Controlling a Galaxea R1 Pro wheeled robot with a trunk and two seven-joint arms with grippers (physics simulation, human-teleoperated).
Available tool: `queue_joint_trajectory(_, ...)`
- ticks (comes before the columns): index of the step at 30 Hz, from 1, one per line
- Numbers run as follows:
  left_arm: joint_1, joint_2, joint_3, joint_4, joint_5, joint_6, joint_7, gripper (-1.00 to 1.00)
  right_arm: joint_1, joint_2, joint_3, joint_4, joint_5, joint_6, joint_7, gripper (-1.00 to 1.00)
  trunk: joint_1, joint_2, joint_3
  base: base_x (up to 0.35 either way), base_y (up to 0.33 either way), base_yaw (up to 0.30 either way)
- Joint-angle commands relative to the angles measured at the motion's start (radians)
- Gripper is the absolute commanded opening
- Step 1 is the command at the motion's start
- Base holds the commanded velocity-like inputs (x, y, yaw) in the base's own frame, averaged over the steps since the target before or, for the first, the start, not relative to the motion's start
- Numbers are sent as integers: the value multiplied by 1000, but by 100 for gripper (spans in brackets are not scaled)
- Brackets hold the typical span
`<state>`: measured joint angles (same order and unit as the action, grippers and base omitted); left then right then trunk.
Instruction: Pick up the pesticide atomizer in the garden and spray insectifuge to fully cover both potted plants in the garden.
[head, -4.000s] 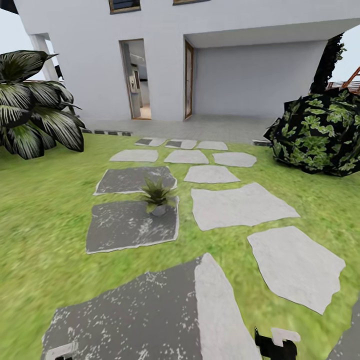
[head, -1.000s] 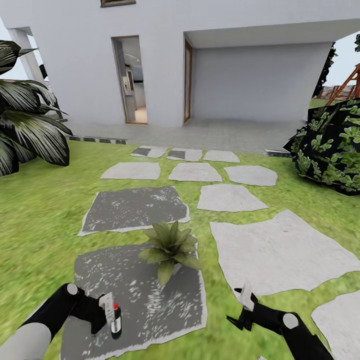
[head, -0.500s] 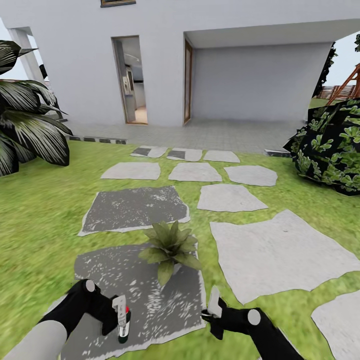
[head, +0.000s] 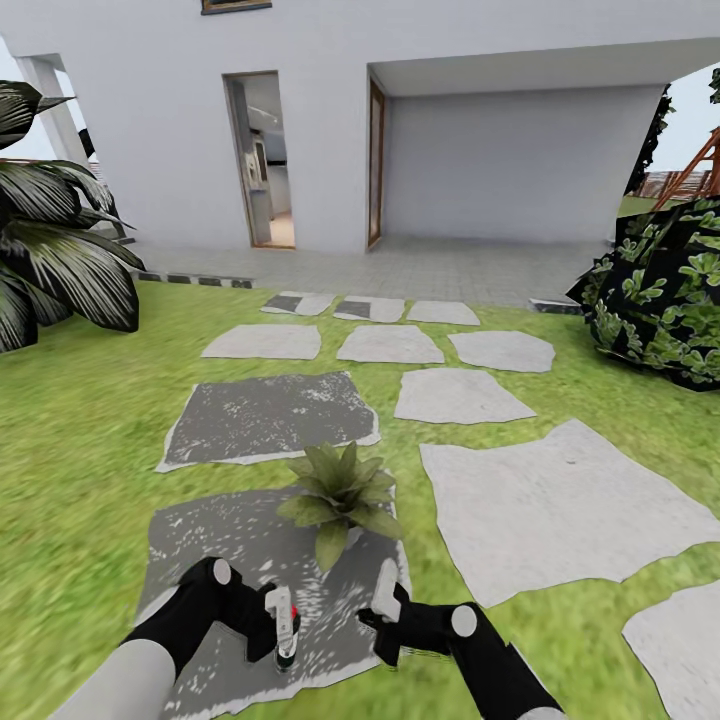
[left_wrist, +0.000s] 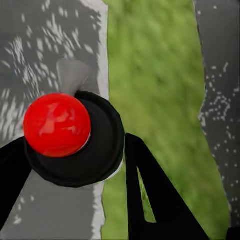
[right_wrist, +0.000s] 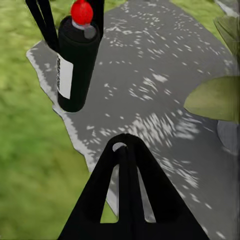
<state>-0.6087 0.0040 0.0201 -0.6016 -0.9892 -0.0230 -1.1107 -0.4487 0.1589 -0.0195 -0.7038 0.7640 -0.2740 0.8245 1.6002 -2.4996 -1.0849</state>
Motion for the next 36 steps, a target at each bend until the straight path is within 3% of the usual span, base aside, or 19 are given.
queue_joint_trajectory(1, 0, -6, -3, -2, -5, -3, 9, -100, -7, 2, -2, -1, 8, -4, 14, -100, 0, 0, -1, 0, 0, 0)
queue_joint_trajectory(7, 0, -21, -30, -3, -3, -8, 23, -100, -28, 4, -2, -10, 5, 62, 78, -100, 0, 0, -1, 0, 0, 0)
queue_joint_trajectory(15, 4, -39, -35, -1, -1, -57, 21, -100, -30, 4, -2, -19, 5, 68, 79, -100, 0, 0, -1, 0, 0, 0)
queue_joint_trajectory(22, 3, -61, -34, -1, 8, -53, 26, -100, -30, 15, -2, -77, 0, 75, 79, -100, 0, 0, -1, 0, 0, 0)
queue_joint_trajectory(31, -4, -87, -31, -6, 11, -49, 41, -100, -30, 16, -3, -80, 0, 76, 80, -100, 0, 0, -1, 0, 0, 0)
queue_joint_trajectory(36, -7, -88, -32, -6, 71, -48, 47, -100, -30, 16, -4, -80, 0, 75, 80, -100, 0, 0, -1, 0, 0, 0)
